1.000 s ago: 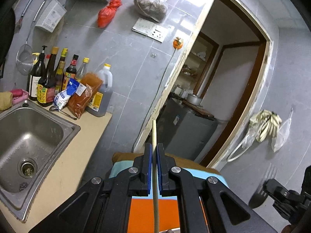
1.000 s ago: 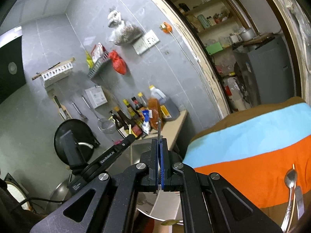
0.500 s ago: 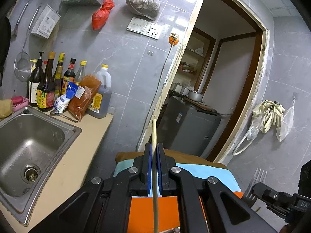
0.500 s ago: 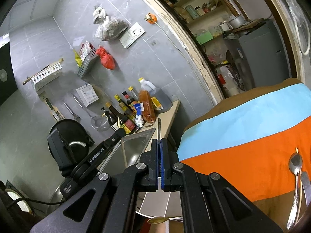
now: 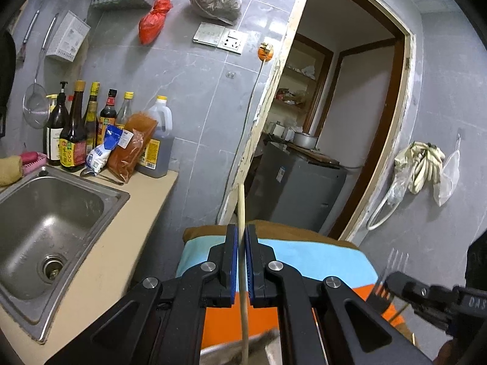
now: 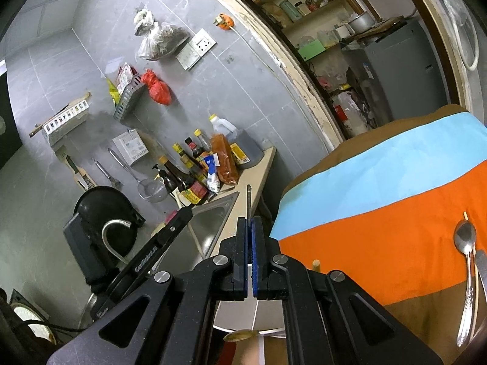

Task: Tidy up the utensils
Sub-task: 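Lift and carry the chopstick and thin utensil over the white caddy with both tools, then open both tools to drop the held utensils into the caddy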

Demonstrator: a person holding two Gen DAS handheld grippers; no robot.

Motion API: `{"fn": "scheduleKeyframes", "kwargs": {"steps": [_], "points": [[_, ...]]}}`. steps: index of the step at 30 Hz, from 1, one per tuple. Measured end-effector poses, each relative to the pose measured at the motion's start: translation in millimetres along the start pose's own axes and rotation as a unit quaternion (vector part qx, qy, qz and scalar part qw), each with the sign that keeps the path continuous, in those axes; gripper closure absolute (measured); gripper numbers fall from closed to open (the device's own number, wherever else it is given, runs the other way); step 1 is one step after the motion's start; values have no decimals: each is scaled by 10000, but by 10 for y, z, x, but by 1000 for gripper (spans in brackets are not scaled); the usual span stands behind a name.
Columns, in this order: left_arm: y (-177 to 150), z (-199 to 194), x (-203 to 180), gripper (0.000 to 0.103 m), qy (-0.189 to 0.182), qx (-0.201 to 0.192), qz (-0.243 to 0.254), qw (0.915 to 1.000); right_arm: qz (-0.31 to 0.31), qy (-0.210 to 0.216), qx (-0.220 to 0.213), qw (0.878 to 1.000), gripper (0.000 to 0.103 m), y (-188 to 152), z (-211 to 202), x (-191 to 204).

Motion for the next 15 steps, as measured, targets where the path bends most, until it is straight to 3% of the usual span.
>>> {"fn": "scheduleKeyframes", "kwargs": {"steps": [9,15], "points": [[-136,-168,14,95,-72,362,139,9992,-225,-13,125,9997,100,-92,-56,68],[-164,-298,12,72,-249,488,36,9985,-452,-119,-66,9989,100,-2,-254,138]]}}
Point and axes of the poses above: each gripper's, at about its wrist camera, not at the fingertips, and z roughly the way its jaws point, x to its left, y to its top, the point moved 10 cm from there along z, roughly the way its jaws point, and after that the axes turned 7 degrees about z, right-handed, at the moved point
